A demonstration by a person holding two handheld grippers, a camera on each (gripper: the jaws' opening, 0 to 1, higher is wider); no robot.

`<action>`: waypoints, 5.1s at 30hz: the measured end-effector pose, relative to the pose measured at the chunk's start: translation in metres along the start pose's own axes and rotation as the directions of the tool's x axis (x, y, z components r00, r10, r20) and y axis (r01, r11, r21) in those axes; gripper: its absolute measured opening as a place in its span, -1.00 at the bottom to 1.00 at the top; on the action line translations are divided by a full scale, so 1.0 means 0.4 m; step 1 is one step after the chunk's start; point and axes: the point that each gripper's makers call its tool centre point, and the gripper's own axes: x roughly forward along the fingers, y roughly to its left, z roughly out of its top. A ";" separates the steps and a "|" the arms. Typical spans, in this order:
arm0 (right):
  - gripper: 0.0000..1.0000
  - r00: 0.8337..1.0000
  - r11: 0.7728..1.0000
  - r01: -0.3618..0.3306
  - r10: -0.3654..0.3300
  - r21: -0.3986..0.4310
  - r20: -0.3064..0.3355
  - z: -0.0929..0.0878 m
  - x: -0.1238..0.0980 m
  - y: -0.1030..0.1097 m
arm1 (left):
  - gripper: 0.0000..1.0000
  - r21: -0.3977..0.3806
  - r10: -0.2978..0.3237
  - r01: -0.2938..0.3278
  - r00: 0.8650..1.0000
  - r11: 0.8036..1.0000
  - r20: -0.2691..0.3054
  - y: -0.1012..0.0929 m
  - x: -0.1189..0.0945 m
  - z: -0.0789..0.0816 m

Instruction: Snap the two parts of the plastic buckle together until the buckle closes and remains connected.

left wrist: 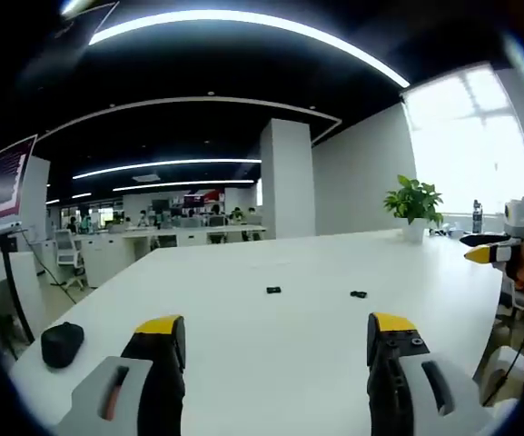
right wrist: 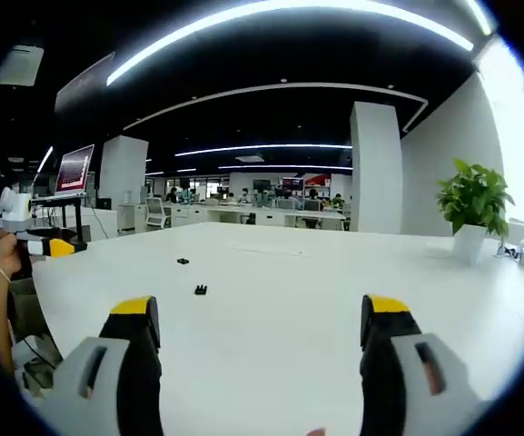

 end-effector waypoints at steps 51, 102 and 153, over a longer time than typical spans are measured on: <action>0.84 1.000 0.999 -0.019 0.019 0.031 -0.009 -0.022 0.030 0.030 | 0.64 -0.017 -0.028 0.028 1.000 0.999 0.000 0.005 0.008 -0.006; 0.85 0.994 0.993 -0.075 0.068 0.087 0.081 -0.009 0.259 0.099 | 0.63 -0.027 -0.020 0.019 1.000 0.999 -0.017 0.021 0.004 -0.027; 0.95 0.986 0.988 -0.144 0.140 0.048 0.092 0.029 0.401 0.173 | 0.62 -0.037 -0.028 0.027 1.000 0.999 -0.012 0.024 0.010 -0.025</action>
